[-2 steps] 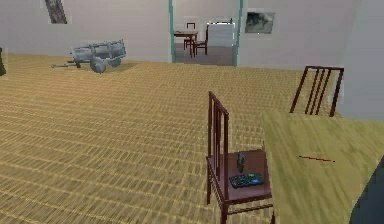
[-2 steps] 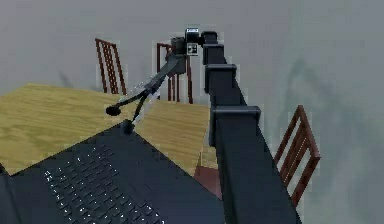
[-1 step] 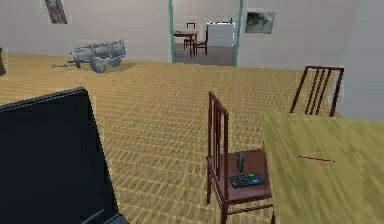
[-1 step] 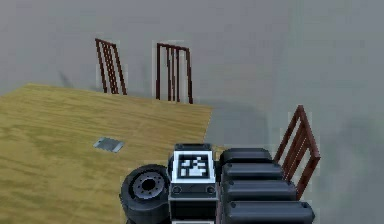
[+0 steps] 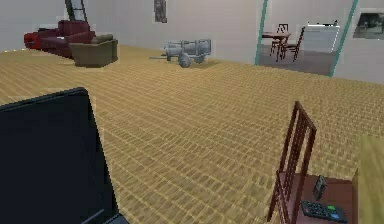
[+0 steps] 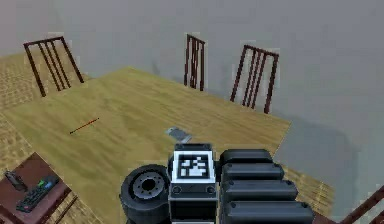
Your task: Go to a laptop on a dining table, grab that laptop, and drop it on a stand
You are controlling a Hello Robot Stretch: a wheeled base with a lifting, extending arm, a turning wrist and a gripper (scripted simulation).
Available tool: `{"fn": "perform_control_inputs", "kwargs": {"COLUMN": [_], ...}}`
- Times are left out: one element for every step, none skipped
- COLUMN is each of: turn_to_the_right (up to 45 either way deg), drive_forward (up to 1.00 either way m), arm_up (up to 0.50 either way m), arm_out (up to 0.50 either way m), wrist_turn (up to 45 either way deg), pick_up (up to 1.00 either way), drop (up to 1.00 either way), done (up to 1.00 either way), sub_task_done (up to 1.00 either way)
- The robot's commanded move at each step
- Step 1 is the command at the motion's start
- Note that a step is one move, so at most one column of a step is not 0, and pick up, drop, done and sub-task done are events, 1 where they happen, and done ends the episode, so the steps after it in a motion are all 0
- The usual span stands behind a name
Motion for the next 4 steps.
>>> {"fn": "perform_control_inputs", "kwargs": {"turn_to_the_right": [0.0,-18.0,0.0,-3.0], "drive_forward": [0.50,0.00,1.00,0.00], "arm_up": [0.00,0.00,0.00,0.00], "arm_out": [0.00,0.00,0.00,0.00], "wrist_turn": [0.0,0.0,0.0,0.0], "pick_up": [0.00,0.00,0.00,0.00], "drop": [0.00,0.00,0.00,0.00], "done": [0.00,0.00,0.00,0.00], "sub_task_done": [0.00,0.00,0.00,0.00]}}
